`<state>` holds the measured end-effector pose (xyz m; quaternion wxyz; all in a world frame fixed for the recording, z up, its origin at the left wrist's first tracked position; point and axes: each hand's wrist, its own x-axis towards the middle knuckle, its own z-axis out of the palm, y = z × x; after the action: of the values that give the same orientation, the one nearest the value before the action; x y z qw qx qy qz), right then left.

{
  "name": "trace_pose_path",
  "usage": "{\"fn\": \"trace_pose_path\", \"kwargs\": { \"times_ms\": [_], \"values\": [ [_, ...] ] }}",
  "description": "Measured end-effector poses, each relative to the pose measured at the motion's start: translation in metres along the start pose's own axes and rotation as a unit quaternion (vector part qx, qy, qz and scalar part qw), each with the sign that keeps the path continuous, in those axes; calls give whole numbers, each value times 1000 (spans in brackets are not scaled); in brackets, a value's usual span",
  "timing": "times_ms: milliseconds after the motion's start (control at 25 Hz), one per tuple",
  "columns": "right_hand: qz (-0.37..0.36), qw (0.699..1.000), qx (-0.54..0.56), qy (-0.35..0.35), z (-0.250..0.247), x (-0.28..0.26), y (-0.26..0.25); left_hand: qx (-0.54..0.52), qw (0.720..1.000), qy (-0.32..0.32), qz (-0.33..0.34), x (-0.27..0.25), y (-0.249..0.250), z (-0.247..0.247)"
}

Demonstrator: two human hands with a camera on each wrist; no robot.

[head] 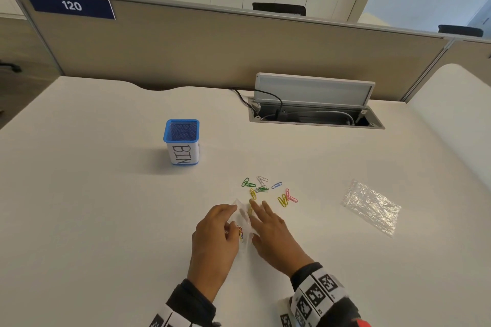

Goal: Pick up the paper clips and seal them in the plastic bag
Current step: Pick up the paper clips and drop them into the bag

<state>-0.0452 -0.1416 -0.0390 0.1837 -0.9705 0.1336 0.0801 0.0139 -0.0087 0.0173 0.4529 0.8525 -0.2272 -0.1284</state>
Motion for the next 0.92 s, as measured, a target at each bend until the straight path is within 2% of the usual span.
{"fn": "trace_pose_path", "kwargs": {
  "times_ms": [120,280,480,640,720,840,920],
  "values": [
    [-26,999,-38,-4,8,-6,4,4,1000,0,-3,1,-1,2],
    [-27,997,-43,57,10,-12,11,9,1000,-1,2,2,0,5],
    [29,994,-76,71,7,-14,18,13,1000,-6,0,2,1,7],
    [93,992,26,84,-1,-16,21,12,1000,-6,-2,0,1,7],
    [124,971,155,130,-11,-19,17,10,1000,-7,-7,-1,2,7],
    [124,893,387,195,-31,-21,0,15,1000,-8,-9,-2,2,9],
    [95,861,453,209,-40,-21,-15,15,1000,-12,-11,-3,3,11]
  ]
}}
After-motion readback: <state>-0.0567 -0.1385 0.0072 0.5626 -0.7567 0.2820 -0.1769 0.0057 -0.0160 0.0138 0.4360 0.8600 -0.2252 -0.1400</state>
